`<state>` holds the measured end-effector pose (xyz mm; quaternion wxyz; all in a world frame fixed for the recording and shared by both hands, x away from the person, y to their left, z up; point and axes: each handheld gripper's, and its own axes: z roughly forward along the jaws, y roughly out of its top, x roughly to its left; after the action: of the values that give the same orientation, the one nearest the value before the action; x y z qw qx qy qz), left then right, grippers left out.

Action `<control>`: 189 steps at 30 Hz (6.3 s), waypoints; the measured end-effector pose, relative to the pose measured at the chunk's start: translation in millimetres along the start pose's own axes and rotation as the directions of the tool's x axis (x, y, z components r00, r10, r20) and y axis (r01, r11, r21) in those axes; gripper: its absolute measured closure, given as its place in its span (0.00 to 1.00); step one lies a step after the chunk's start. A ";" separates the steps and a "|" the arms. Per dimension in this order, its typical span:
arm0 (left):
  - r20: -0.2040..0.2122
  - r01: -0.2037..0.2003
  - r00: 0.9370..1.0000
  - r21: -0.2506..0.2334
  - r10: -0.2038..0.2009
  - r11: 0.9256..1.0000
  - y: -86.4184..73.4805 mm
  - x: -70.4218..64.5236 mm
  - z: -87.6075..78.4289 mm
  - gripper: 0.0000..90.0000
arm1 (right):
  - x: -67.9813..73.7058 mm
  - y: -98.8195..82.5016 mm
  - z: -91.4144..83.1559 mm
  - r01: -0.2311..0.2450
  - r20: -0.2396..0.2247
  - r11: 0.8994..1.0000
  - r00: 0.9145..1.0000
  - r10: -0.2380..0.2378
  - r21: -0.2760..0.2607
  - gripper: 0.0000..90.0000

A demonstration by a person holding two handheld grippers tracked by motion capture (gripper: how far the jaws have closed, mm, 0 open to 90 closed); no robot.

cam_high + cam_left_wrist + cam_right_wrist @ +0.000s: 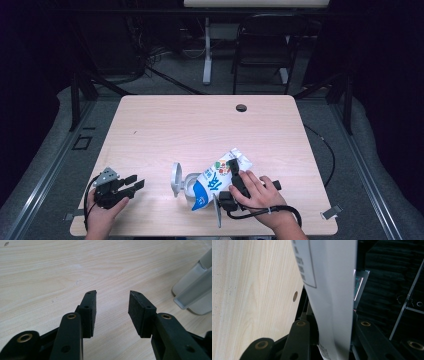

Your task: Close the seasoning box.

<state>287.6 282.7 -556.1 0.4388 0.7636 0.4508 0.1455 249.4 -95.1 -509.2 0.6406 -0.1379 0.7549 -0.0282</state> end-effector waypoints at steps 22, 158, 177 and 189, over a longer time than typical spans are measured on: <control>0.000 -0.005 1.000 0.015 0.005 1.000 -0.2 0.1 0.6 0.65 | 2.4 -0.8 -1.5 -0.160 -0.083 0.987 0.984 0.159 -0.005 0.84; -0.023 0.028 0.999 0.022 -0.027 0.999 -10.1 2.2 -9.1 0.64 | 22.9 -64.0 21.4 -0.977 -0.358 0.096 0.023 0.933 0.188 0.98; -0.014 0.016 1.000 0.006 -0.016 1.000 -9.9 3.4 -10.9 0.64 | 31.5 -69.9 40.5 -0.965 -0.331 0.055 -0.035 0.943 0.257 0.98; -0.017 0.015 1.000 0.008 -0.014 1.000 -9.9 3.6 -10.8 0.64 | 45.0 -67.2 51.7 -0.940 -0.333 0.064 -0.055 0.941 0.335 0.98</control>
<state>277.4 293.5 -558.5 0.4328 0.7610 0.4605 0.1468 305.0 -163.7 -546.8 0.2761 0.4295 0.7691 0.3844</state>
